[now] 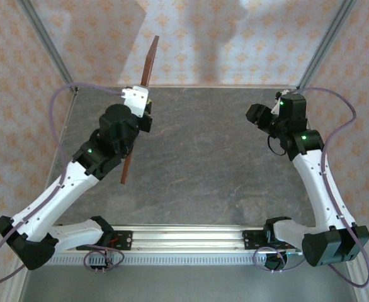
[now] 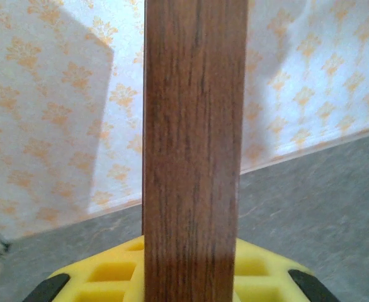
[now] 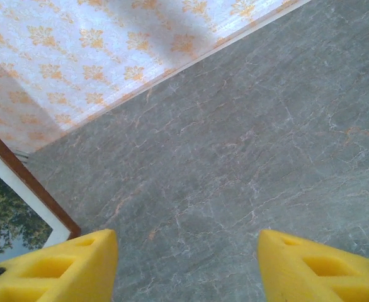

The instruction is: Put the photo into the frame

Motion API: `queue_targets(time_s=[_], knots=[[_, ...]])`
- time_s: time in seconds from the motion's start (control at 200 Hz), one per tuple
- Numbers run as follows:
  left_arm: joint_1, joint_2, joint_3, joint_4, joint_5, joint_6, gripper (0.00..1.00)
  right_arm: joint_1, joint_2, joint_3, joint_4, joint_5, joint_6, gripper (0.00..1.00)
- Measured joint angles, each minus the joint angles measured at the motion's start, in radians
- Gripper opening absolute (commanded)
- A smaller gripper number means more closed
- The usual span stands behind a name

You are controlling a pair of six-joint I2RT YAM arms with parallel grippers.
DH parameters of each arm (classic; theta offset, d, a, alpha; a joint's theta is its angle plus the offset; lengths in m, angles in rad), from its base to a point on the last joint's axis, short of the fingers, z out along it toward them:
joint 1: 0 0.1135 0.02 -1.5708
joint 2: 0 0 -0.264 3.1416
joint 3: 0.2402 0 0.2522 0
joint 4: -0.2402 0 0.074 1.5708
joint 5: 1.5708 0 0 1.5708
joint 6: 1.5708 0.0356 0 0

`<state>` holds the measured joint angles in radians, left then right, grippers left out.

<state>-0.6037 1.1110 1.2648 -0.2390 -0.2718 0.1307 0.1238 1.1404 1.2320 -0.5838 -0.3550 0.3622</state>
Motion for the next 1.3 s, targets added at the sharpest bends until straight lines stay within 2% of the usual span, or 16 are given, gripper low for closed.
queue_targets(time_s=[0.305, 0.511, 0.791, 0.971, 1.301], knots=[[0.109, 0.055, 0.145, -0.089, 0.262, -0.256, 0.00, 0.004, 0.031, -0.019, 0.000, -0.008, -0.013, 0.60], [0.196, 0.115, 0.166, -0.090, 0.442, -0.464, 0.00, 0.005, 0.067, -0.023, 0.000, -0.024, -0.027, 0.61], [0.284, 0.159, 0.158, -0.047, 0.576, -0.698, 0.00, 0.004, 0.119, -0.024, -0.001, -0.057, -0.058, 0.63], [0.312, 0.148, 0.060, 0.111, 0.593, -0.843, 0.00, 0.004, 0.140, -0.024, -0.013, -0.068, -0.077, 0.65], [0.312, 0.094, -0.262, 0.296, 0.406, -1.070, 0.00, 0.005, 0.140, -0.062, -0.023, -0.071, -0.087, 0.66]])
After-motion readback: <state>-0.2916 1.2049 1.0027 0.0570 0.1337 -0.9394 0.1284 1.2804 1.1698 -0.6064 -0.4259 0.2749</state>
